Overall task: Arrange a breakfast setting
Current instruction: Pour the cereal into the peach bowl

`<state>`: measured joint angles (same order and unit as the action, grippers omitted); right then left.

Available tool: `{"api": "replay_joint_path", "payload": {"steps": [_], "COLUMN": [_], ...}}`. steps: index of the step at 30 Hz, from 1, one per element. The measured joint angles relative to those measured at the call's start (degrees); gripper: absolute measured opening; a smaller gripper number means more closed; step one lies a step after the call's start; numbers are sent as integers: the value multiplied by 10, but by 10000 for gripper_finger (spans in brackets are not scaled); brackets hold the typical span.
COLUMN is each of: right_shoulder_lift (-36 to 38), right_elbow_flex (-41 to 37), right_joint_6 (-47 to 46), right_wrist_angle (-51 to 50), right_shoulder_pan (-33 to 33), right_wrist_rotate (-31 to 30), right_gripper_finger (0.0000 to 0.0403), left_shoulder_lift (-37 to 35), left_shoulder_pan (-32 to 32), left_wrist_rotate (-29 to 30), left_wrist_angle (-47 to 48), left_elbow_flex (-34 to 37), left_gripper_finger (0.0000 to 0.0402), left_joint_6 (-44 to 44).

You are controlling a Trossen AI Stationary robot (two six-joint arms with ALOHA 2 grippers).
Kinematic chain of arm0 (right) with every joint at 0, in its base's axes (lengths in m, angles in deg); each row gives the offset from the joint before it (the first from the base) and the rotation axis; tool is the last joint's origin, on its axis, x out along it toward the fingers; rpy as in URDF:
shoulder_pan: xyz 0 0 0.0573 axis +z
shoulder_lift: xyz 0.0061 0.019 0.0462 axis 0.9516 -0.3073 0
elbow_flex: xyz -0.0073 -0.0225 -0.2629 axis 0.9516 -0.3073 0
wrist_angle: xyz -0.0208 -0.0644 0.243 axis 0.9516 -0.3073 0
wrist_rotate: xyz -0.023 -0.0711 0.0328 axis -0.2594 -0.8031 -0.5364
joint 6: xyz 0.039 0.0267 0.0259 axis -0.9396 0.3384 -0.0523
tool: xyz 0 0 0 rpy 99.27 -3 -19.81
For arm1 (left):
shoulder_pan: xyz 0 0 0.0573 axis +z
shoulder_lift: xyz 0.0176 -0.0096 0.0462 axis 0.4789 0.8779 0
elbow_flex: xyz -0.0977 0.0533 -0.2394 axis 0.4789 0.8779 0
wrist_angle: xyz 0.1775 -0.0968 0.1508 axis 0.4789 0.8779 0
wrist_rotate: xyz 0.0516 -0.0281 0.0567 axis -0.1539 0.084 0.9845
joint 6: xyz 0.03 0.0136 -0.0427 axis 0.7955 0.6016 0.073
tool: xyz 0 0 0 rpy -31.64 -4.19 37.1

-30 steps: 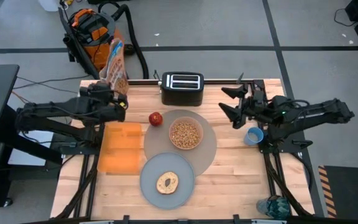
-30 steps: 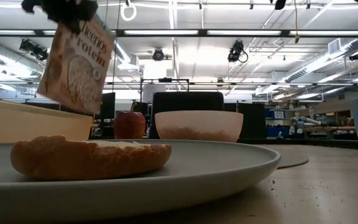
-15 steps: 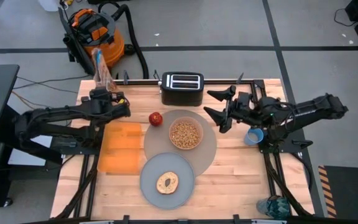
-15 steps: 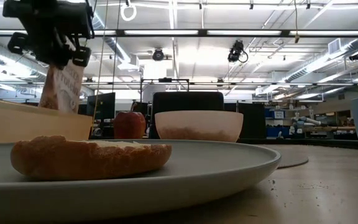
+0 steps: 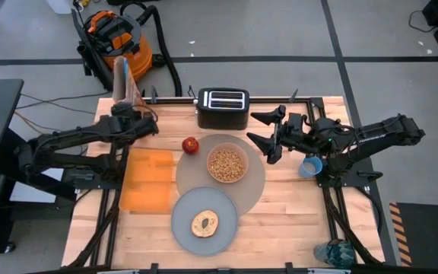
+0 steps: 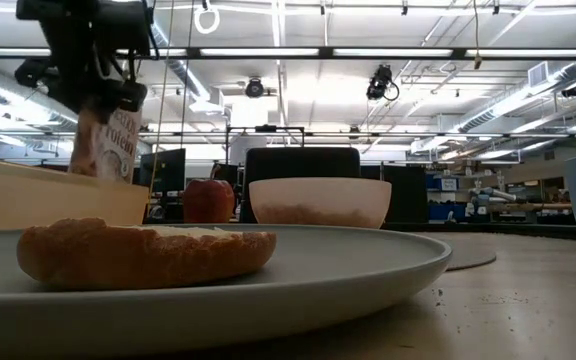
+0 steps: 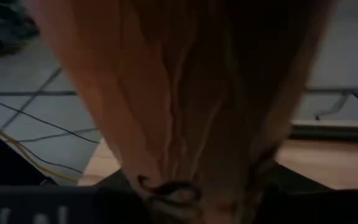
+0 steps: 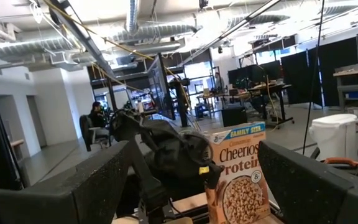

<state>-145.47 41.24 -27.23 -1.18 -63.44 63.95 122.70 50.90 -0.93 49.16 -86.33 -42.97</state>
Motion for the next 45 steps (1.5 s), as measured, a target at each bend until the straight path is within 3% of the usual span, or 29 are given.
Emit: {"api": "replay_joint_path", "payload": {"steps": [9, 19, 26, 33, 36, 39, 45], "right_shoulder_lift": [0, 8, 22, 9, 8, 8, 4], "right_elbow_flex": [0, 0, 8, 139, 182, 202, 204], "right_joint_6": [1, -51, -94, -198, -232, -249, -282], "right_wrist_angle": [0, -37, -192, -576, -696, -763, -788], "right_shoulder_pan": [0, 0, 0, -8, -24, -40, -69], "right_wrist_rotate": [6, 45, 25, -14, -19, -18, 24], "right_gripper_finger": [361, 361, 361, 357, 357, 356, 356], "left_shoulder_lift": [0, 0, 0, 0, 0, -5, -11], "left_shoulder_pan": [12, 12, 12, 12, 12, 14, 25], "left_wrist_rotate": [-115, -112, -108, -108, -111, -136, -200], "left_wrist_angle": [19, 32, 32, 33, 32, 31, 36], "left_elbow_flex": [-92, -171, -213, -215, -215, -215, -215], "left_gripper_finger": [237, 240, 240, 240, 241, 241, 247], "left_joint_6": [46, 115, 156, 154, 138, 123, 86]}}
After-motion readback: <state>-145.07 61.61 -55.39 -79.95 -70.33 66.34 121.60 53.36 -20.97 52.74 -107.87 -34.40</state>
